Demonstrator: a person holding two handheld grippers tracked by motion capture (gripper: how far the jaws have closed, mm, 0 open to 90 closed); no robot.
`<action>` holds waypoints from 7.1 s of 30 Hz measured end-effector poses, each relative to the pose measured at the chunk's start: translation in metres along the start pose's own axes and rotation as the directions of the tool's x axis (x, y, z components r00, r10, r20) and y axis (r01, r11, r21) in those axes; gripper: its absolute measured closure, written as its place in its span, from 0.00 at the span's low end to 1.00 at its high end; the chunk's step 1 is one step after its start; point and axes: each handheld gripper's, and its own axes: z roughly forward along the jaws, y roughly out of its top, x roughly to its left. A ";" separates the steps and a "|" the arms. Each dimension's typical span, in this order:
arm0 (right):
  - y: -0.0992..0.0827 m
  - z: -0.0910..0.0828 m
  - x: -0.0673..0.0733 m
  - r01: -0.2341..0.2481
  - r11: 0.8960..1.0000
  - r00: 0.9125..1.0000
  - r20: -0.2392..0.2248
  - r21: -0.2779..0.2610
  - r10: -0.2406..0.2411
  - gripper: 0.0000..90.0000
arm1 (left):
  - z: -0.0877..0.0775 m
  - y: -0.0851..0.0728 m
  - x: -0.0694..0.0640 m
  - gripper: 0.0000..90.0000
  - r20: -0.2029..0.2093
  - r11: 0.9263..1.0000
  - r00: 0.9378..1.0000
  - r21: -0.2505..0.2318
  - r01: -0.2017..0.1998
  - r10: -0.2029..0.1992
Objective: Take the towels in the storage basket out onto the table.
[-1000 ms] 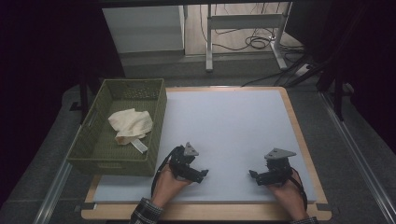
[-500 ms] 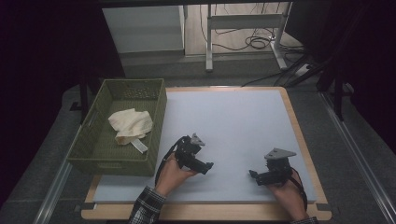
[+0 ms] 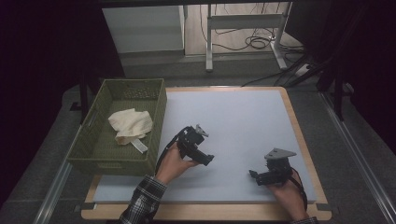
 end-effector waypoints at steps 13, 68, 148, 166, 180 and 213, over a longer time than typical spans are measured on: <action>0.000 0.000 0.000 0.001 1.000 1.000 0.000 -0.003 -0.001 0.03 | -0.040 0.025 0.025 0.02 -0.039 0.999 0.999 -0.005 0.032 -0.032; 0.000 0.000 0.000 0.001 1.000 1.000 0.000 -0.003 -0.001 0.03 | -0.106 -0.069 0.220 0.04 -0.279 0.926 0.888 -0.007 0.379 -0.365; 0.000 0.000 0.000 0.000 1.000 1.000 -0.001 -0.003 0.000 0.03 | -0.083 -0.126 0.250 0.87 -0.307 0.754 0.809 0.304 0.583 -0.501; 0.000 0.000 0.000 0.001 1.000 1.000 -0.001 -0.003 -0.001 0.03 | -0.152 -0.109 0.233 0.85 -0.180 0.852 0.838 -0.009 0.523 -0.516; 0.000 0.000 0.000 0.001 1.000 1.000 -0.001 -0.002 -0.001 0.03 | -0.190 -0.081 0.212 0.85 -0.196 0.888 0.866 -0.107 0.448 -0.460; 0.000 0.000 0.000 0.000 1.000 1.000 -0.001 -0.003 0.000 0.03 | -0.198 0.013 0.146 0.84 -0.123 0.949 0.953 -0.190 0.252 -0.278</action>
